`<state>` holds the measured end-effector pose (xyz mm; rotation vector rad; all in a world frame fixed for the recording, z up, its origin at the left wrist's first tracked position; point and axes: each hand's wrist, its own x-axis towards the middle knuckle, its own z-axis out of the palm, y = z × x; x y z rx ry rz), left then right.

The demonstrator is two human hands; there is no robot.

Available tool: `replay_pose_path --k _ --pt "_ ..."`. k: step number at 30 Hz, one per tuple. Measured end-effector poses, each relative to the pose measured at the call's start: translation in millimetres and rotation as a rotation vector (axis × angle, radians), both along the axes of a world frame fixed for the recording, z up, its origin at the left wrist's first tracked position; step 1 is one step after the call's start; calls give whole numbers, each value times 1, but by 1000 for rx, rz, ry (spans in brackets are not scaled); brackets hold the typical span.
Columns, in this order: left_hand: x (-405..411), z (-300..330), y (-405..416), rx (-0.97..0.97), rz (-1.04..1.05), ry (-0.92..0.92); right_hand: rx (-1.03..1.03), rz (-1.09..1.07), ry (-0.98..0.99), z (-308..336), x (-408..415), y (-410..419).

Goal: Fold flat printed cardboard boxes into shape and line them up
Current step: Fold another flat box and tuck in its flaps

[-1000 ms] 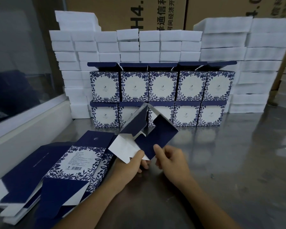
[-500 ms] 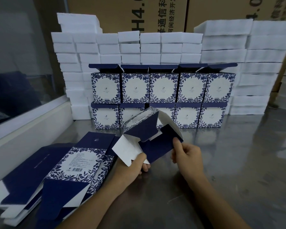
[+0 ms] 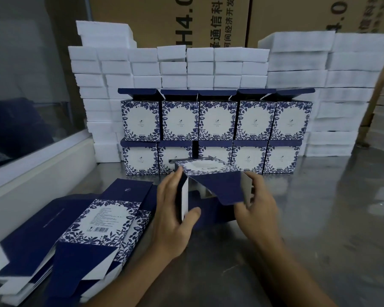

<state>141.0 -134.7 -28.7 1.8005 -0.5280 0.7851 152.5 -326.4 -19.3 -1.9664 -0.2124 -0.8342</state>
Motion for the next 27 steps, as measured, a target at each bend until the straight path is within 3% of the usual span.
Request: replay_pose_path --k 4,8,14,19,27 --pt "-3 -2 -6 -148 -35 58 160 275 -43 7 -10 9" --pt "-1 0 -4 -338 -26 126 260 356 -28 11 -13 13" --pt "0 1 -6 -300 9 102 68 161 20 8 -9 12" --pt "-2 1 -8 -278 -18 103 31 -52 -87 5 0 10" --pt "-1 -1 -7 -239 -16 124 60 -48 -48 6 5 5"
